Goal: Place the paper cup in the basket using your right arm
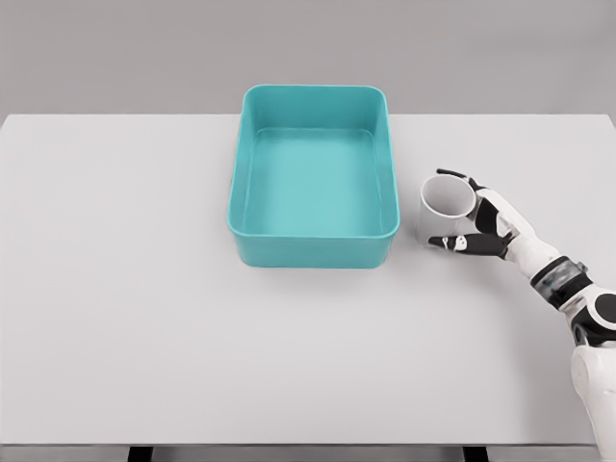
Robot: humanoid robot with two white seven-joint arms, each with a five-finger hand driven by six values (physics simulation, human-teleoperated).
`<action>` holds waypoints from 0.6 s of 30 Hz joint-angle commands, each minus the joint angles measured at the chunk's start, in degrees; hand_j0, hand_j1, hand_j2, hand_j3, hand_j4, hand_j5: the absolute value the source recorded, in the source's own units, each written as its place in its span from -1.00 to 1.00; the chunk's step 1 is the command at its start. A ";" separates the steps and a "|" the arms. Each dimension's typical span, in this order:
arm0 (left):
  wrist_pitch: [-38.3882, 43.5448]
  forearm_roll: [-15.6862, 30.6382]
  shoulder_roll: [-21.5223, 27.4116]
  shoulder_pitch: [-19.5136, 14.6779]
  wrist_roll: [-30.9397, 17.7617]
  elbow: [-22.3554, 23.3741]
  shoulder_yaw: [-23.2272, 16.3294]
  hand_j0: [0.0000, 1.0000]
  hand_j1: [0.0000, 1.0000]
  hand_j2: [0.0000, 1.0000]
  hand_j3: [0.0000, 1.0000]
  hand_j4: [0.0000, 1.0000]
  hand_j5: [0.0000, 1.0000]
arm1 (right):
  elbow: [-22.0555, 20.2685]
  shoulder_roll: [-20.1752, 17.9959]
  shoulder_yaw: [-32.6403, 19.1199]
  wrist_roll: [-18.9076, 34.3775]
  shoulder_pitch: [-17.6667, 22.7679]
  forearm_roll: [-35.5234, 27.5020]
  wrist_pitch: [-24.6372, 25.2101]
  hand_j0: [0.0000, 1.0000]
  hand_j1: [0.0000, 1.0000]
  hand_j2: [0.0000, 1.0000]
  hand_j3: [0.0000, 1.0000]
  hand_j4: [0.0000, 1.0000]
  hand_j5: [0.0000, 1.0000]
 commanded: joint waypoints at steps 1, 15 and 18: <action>0.00 0.00 0.00 0.00 -0.01 -0.06 0.00 1.00 1.00 1.00 1.00 1.00 1.00 | 0.09 0.00 0.02 0.00 0.00 -0.31 0.01 0.56 0.56 0.56 0.56 0.56 0.56; 0.00 0.00 0.00 0.00 -0.01 -0.06 0.00 1.00 1.00 1.00 1.00 1.00 1.00 | -0.96 -0.61 -0.25 0.00 0.00 0.31 0.01 0.05 0.05 0.05 0.05 0.05 0.05; 0.00 0.00 0.00 0.00 -0.01 0.03 0.00 1.00 1.00 1.00 1.00 1.00 1.00 | -1.67 -0.88 -0.60 0.00 -0.09 0.31 0.01 0.03 0.03 0.03 0.03 0.03 0.03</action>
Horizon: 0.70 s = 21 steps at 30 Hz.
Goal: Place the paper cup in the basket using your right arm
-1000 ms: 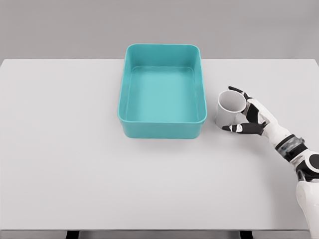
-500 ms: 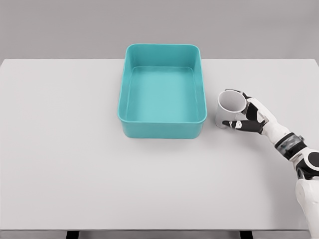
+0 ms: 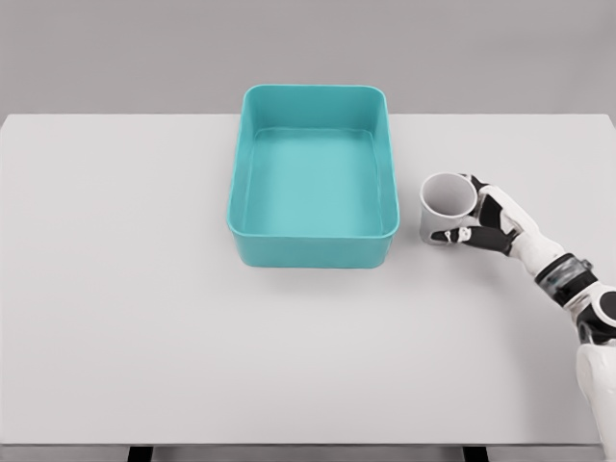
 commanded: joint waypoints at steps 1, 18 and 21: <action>0.00 0.08 0.00 0.00 -0.01 -0.06 0.00 1.00 1.00 1.00 1.00 1.00 1.00 | -0.72 -0.22 -0.11 0.00 -0.09 -0.32 -0.01 -0.02 -0.02 -0.02 -0.02 -0.02 -0.02; 0.00 0.00 0.00 0.00 -0.01 0.03 0.00 1.00 1.00 1.00 1.00 1.00 1.00 | -1.07 -0.30 0.16 0.00 -7.91 2.75 -1.51 -0.03 -0.03 -0.03 -0.03 -0.03 -0.03; 0.00 0.08 0.00 0.00 -0.01 -0.06 0.00 1.00 1.00 1.00 1.00 1.00 1.00 | -1.07 0.31 0.33 0.00 -9.23 5.04 -1.95 -0.03 -0.03 -0.03 -0.03 -0.03 -0.03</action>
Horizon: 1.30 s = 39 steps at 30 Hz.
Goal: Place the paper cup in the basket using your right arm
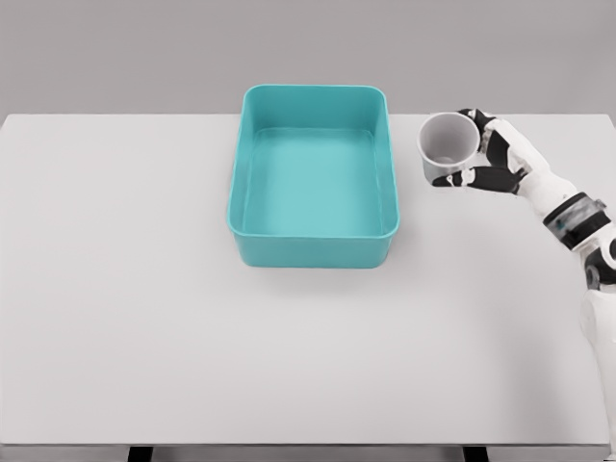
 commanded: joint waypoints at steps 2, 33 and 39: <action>0.00 0.00 0.00 0.00 -0.01 -0.05 0.00 1.00 1.00 1.00 1.00 1.00 1.00 | -0.05 0.35 0.19 -0.02 -0.26 0.76 -1.06 -0.03 -0.03 -0.03 -0.03 -0.03 -0.03; 0.00 0.00 0.00 0.00 -0.01 0.03 0.00 1.00 1.00 1.00 1.00 1.00 1.00 | 0.30 7.55 7.22 -0.02 -11.16 20.09 -4.23 -0.03 -0.03 -0.03 -0.03 -0.03 -0.03; 0.00 0.00 0.00 0.00 -0.01 -0.05 0.00 1.00 1.00 1.00 1.00 1.00 1.00 | 0.12 7.55 9.68 -0.02 -12.48 24.13 -5.55 -0.03 -0.03 -0.03 -0.03 -0.03 -0.03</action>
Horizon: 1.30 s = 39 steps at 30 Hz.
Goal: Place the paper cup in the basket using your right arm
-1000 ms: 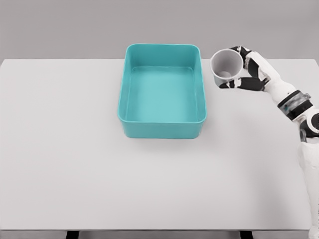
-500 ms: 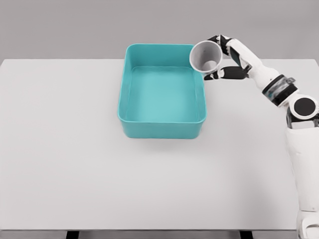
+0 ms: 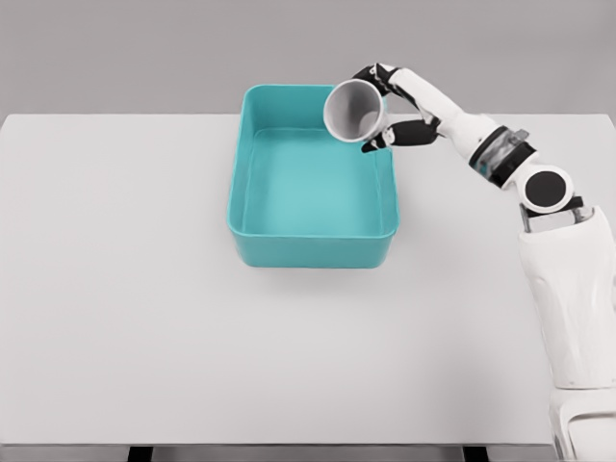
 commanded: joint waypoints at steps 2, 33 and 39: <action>0.00 0.00 0.00 0.00 -0.01 0.04 0.00 1.00 1.00 1.00 1.00 1.00 1.00 | -0.09 0.04 2.09 -0.03 -0.70 1.62 -1.59 -0.03 -0.03 -0.03 -0.03 -0.03 -0.03; 0.00 0.00 0.00 0.00 -0.01 -0.05 0.00 1.00 1.00 1.00 1.00 1.00 1.00 | 0.43 -0.84 19.84 -0.03 -7.38 21.83 -0.72 -0.05 -0.05 -0.05 -0.05 -0.05 -0.05; 0.00 0.00 0.00 0.00 -0.01 -0.05 0.00 1.00 1.00 1.00 1.00 1.00 1.00 | 0.26 -2.94 22.83 -0.03 -8.17 21.92 -0.45 -0.04 -0.04 -0.04 -0.04 -0.04 -0.04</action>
